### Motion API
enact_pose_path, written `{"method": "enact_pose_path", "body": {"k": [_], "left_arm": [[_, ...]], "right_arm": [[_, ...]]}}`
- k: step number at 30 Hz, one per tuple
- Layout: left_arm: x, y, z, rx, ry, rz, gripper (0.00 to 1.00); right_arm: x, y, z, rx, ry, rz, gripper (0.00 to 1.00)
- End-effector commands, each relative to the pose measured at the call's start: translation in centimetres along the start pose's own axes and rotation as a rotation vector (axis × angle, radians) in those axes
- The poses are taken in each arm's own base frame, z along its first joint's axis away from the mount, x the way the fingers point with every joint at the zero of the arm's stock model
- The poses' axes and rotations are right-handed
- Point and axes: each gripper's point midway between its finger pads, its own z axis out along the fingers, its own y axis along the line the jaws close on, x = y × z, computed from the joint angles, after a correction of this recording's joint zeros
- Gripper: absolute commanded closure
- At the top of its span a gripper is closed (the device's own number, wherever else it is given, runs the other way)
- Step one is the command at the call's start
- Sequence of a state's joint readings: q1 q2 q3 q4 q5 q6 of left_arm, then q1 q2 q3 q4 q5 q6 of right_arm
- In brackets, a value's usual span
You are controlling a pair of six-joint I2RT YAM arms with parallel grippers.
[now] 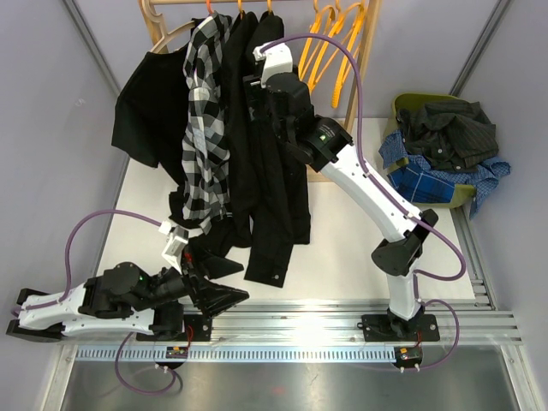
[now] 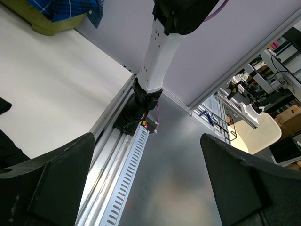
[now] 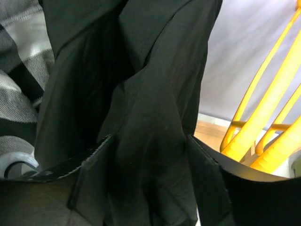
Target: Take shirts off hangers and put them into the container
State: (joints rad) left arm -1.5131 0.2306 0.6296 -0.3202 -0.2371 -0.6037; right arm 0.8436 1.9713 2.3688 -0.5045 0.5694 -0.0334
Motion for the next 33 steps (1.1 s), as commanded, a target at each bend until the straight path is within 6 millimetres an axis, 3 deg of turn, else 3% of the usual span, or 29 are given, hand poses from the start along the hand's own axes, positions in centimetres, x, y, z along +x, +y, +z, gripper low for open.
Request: {"method": "enact_pose_path", "body": {"k": [1, 7, 8, 9, 12, 15, 20, 23, 27, 31, 33], "left_arm": [[-0.3, -0.8, 0.1, 0.04, -0.017, -0.016, 0.01], [0.0, -0.8, 0.2, 0.044, -0.012, -0.022, 0.01], [0.2, -0.7, 0.2, 0.044, -0.009, -0.022, 0.01], [0.2, -0.8, 0.3, 0.049, -0.01, -0.028, 0.01], [0.5, -0.7, 0.5, 0.051, -0.007, -0.037, 0.01], [0.6, -0.8, 0.6, 0.055, -0.008, -0.037, 0.01], [0.7, -0.8, 0.8, 0.051, 0.0, -0.029, 0.01], [0.8, -0.8, 0.8, 0.051, 0.002, -0.031, 0.01], [0.8, -0.8, 0.9, 0.053, 0.003, -0.029, 0.01], [0.8, -0.9, 0.9, 0.057, 0.002, -0.033, 0.01], [0.9, -0.9, 0.9, 0.057, 0.005, -0.034, 0.01]], "right_arm": [[-0.5, 0.3, -0.6, -0.036, 0.0, 0.02, 0.33], [-1.3, -1.1, -0.4, 0.039, -0.03, 0.005, 0.41], [-1.3, -1.1, -0.3, 0.042, -0.032, 0.004, 0.37], [-1.6, -1.3, -0.3, 0.047, -0.039, -0.001, 0.23], [-2.3, -1.3, -0.5, 0.039, -0.052, 0.004, 0.16], [-2.8, -0.5, -0.8, -0.012, -0.058, 0.021, 0.16], [-4.0, 1.2, -2.6, -0.149, -0.082, 0.106, 0.29], [-5.7, 1.0, -3.4, -0.162, -0.138, 0.162, 0.35], [-5.7, 0.4, -2.8, -0.114, -0.13, 0.141, 0.38], [-6.0, -0.1, -2.1, -0.066, -0.15, 0.132, 0.27], [-6.1, -0.3, -1.7, -0.055, -0.158, 0.137, 0.26]]}}
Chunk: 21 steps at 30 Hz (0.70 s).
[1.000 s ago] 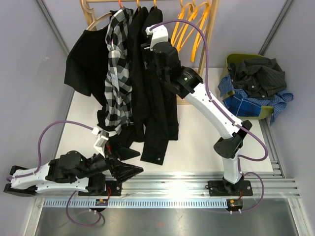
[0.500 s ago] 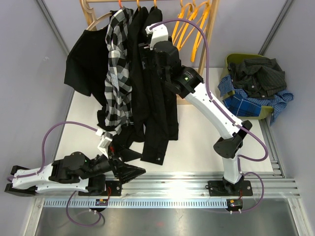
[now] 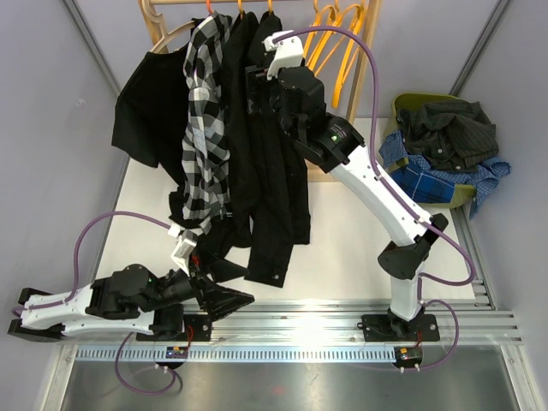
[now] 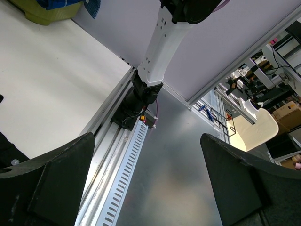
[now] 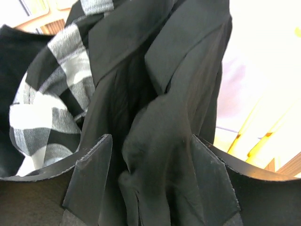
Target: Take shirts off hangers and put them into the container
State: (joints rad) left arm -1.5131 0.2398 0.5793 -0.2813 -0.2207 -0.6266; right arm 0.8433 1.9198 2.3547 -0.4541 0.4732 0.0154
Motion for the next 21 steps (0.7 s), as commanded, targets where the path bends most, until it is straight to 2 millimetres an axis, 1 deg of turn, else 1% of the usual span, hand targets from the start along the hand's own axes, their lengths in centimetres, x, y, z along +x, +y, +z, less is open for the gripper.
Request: {"method": "enact_pose_path", "body": {"k": [1, 2, 3, 5, 6, 7, 8, 12, 14, 16, 17, 19, 20, 21], "left_arm": [[-0.7, -1.4, 0.2, 0.059, -0.022, -0.017, 0.01], [-0.7, -1.4, 0.2, 0.057, -0.02, -0.016, 0.01], [-0.7, -1.4, 0.1, 0.058, -0.019, -0.016, 0.01], [-0.8, -1.4, 0.0, 0.058, -0.023, -0.018, 0.01], [-0.8, -1.3, -0.1, 0.058, -0.023, -0.018, 0.01], [-0.8, -1.3, -0.1, 0.058, -0.026, -0.019, 0.01], [-0.8, -1.3, -0.2, 0.057, -0.025, -0.019, 0.01], [-1.0, -1.3, -0.4, 0.059, -0.031, -0.02, 0.01], [-1.0, -1.3, -0.4, 0.059, -0.03, -0.018, 0.01], [-1.0, -1.3, -0.4, 0.057, -0.031, -0.018, 0.01], [-1.0, -1.3, -0.4, 0.059, -0.031, -0.019, 0.01], [-1.0, -1.4, -0.3, 0.059, -0.028, -0.018, 0.01], [-0.9, -1.3, -0.3, 0.058, -0.026, -0.019, 0.01], [-0.9, -1.3, -0.3, 0.058, -0.026, -0.021, 0.01]], "right_arm": [[-3.1, -0.9, 0.0, 0.04, -0.089, 0.037, 0.27], [-3.1, -1.1, 0.2, 0.051, -0.091, 0.039, 0.28], [-2.8, -1.2, 0.3, 0.057, -0.083, 0.035, 0.32], [-2.4, -1.3, 0.6, 0.063, -0.068, 0.037, 0.37], [-2.2, -1.7, 0.8, 0.069, -0.058, 0.039, 0.37], [-1.5, -1.6, 1.2, 0.065, -0.039, 0.047, 0.39], [-1.3, -1.8, 1.1, 0.07, -0.024, 0.048, 0.4], [0.0, -2.4, 1.3, 0.082, 0.028, 0.053, 0.37], [0.8, -2.4, 1.4, 0.083, 0.051, 0.051, 0.32], [1.0, -2.5, 1.4, 0.087, 0.056, 0.046, 0.33], [1.0, -2.6, 1.5, 0.089, 0.057, 0.047, 0.46], [0.8, -2.8, 1.4, 0.09, 0.053, 0.046, 0.57], [0.6, -2.8, 1.4, 0.092, 0.046, 0.05, 0.78], [0.4, -3.1, 1.3, 0.099, 0.038, 0.051, 0.9]]}}
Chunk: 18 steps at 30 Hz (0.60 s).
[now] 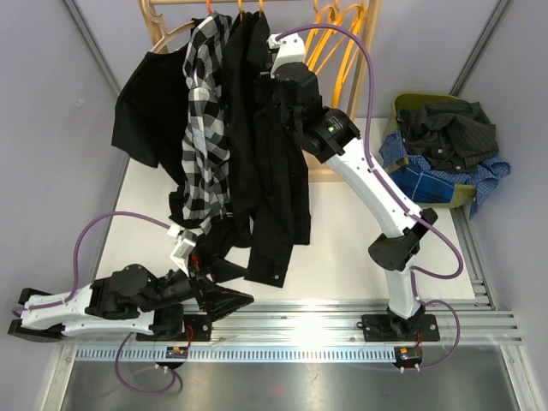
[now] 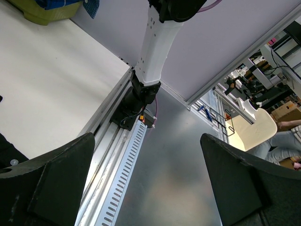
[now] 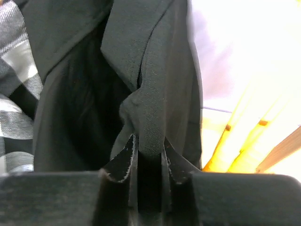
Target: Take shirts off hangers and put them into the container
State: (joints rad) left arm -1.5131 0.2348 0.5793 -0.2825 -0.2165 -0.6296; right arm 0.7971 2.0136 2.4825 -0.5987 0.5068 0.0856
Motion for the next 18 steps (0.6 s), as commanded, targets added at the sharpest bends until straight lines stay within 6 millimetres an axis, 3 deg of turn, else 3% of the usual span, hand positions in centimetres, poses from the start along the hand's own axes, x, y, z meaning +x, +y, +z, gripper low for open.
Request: {"method": "enact_pose_path", "body": {"k": [1, 5, 9, 14, 18], "left_arm": [[-0.8, -1.2, -0.2, 0.052, -0.025, -0.016, 0.01], [-0.6, -1.2, -0.2, 0.053, -0.021, -0.024, 0.01], [-0.4, -1.1, 0.0, 0.055, -0.02, -0.025, 0.01], [-0.5, -1.2, 0.1, 0.058, -0.023, -0.02, 0.01], [-0.5, -1.2, 0.2, 0.055, -0.021, -0.016, 0.01]], "right_arm": [[-2.3, -0.9, -0.7, 0.023, -0.056, 0.031, 1.0], [-3.6, -1.1, -1.1, 0.014, -0.095, 0.004, 1.0], [-6.4, -1.4, -2.5, -0.009, -0.168, -0.027, 1.0], [-12.8, -3.0, -6.0, 0.001, -0.392, 0.012, 1.0], [-15.9, -3.7, -7.3, 0.02, -0.504, 0.024, 1.0]]}}
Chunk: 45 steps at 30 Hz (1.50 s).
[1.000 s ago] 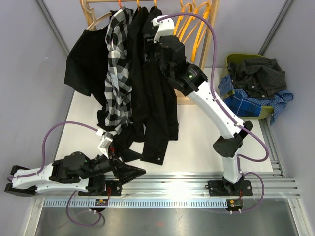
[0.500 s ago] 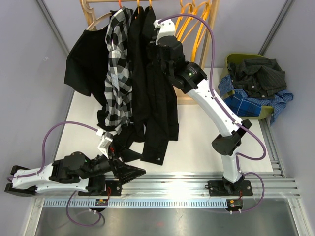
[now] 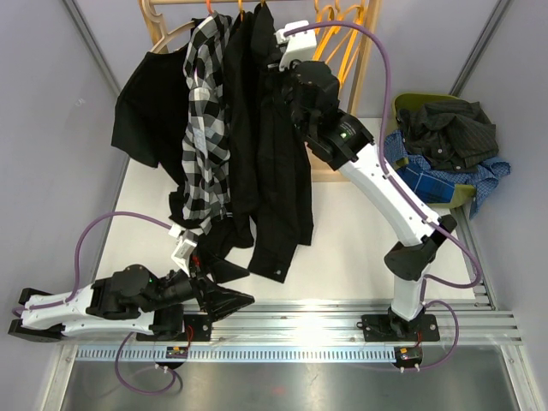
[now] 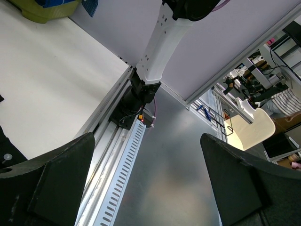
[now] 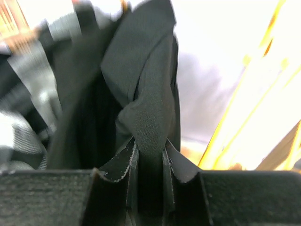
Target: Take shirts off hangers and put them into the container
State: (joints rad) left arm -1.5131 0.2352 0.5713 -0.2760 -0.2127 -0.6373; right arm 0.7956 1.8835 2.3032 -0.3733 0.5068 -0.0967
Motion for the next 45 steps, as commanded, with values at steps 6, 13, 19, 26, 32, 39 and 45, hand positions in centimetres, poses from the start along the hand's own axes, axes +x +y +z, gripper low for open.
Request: {"method": "enact_pose_path", "body": {"k": [6, 13, 19, 26, 32, 39, 45], "left_arm": [[-0.8, -1.3, 0.2, 0.05, -0.023, -0.011, 0.01], [-1.2, -1.1, 0.2, 0.027, -0.026, -0.002, 0.01], [-0.8, -0.8, 1.2, -0.01, 0.01, 0.022, 0.01], [-3.2, 0.5, 1.0, -0.129, -0.058, 0.033, 0.01], [-6.0, 2.8, 0.9, -0.301, -0.147, 0.093, 0.01], [-9.0, 3.0, 2.9, -0.384, -0.275, 0.103, 0.01], [-12.3, 2.5, 4.4, -0.398, -0.419, 0.108, 0.01]], "right_arm": [[-13.8, -3.4, -3.9, 0.043, -0.462, 0.154, 1.0], [-13.2, -4.8, -8.5, -0.004, -0.584, 0.193, 1.0], [-12.6, -5.9, -10.6, -0.01, -0.615, 0.184, 1.0], [-6.7, -4.2, -15.3, -0.235, -0.4, 0.248, 1.0], [0.6, -3.2, -24.5, -0.484, -0.139, 0.353, 1.0], [7.5, -1.7, -31.8, -0.696, 0.111, 0.436, 1.0], [10.9, -1.8, -34.4, -0.735, 0.197, 0.476, 1.0]]}}
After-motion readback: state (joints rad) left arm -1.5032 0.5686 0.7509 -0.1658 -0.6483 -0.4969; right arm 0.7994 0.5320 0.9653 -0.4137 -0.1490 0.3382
